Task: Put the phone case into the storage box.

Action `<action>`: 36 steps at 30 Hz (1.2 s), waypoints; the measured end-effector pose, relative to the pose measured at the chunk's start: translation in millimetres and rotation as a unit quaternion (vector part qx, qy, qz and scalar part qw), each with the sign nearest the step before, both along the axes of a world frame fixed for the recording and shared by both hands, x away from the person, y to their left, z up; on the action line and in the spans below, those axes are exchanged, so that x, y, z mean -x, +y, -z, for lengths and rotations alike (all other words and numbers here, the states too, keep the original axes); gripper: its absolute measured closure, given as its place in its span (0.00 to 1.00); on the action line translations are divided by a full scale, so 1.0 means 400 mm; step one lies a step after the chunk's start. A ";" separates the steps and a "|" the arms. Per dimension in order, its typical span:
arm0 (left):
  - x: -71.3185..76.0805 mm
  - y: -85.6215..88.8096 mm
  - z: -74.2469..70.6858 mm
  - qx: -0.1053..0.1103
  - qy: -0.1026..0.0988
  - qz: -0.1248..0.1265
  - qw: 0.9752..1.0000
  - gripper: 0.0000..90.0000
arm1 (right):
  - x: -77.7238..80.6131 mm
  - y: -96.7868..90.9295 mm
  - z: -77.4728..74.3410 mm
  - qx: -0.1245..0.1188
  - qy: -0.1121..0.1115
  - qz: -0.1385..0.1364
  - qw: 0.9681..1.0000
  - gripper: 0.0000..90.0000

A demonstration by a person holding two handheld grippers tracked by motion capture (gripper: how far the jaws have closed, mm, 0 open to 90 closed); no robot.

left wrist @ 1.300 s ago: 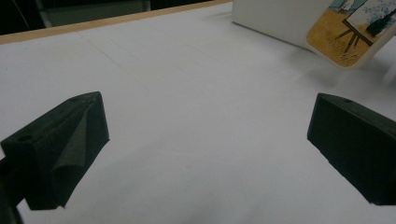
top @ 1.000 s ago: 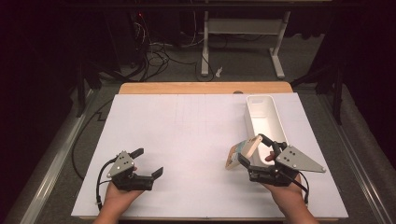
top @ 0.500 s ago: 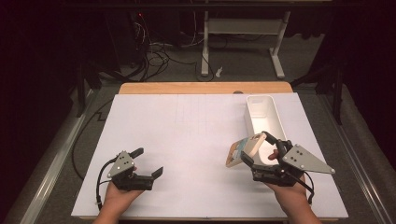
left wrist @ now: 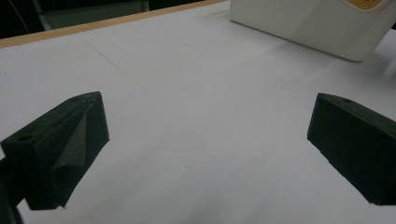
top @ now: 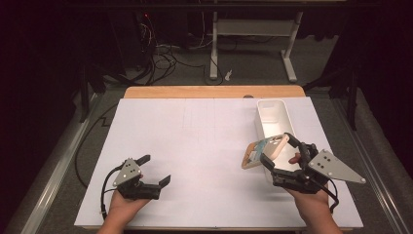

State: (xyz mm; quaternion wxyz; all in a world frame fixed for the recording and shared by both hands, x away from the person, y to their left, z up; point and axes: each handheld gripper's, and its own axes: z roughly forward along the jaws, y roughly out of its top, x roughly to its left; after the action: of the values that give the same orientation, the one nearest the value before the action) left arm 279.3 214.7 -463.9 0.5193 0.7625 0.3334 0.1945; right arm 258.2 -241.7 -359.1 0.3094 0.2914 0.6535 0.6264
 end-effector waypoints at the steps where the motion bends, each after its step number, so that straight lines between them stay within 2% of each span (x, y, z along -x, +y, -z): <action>1: 0.000 0.000 0.000 -0.001 0.000 0.000 1.000 0.00 | 0.000 -0.003 -0.002 -0.003 -0.002 0.001 1.000 0.15; 11: 0.001 -0.004 0.000 -0.004 -0.001 0.004 1.000 0.00 | 0.001 -0.047 -0.024 -0.023 -0.013 0.026 0.999 0.15; 36: -0.001 -0.004 0.006 0.001 -0.003 0.002 1.000 0.00 | 0.000 -0.139 -0.041 -0.041 -0.021 0.088 0.995 0.15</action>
State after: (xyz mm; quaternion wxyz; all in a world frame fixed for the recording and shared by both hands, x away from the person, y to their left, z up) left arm 279.5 212.9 -466.3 0.5214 0.7622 0.3305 0.1948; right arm 258.3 -297.3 -342.8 0.3649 0.3470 0.5925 0.6288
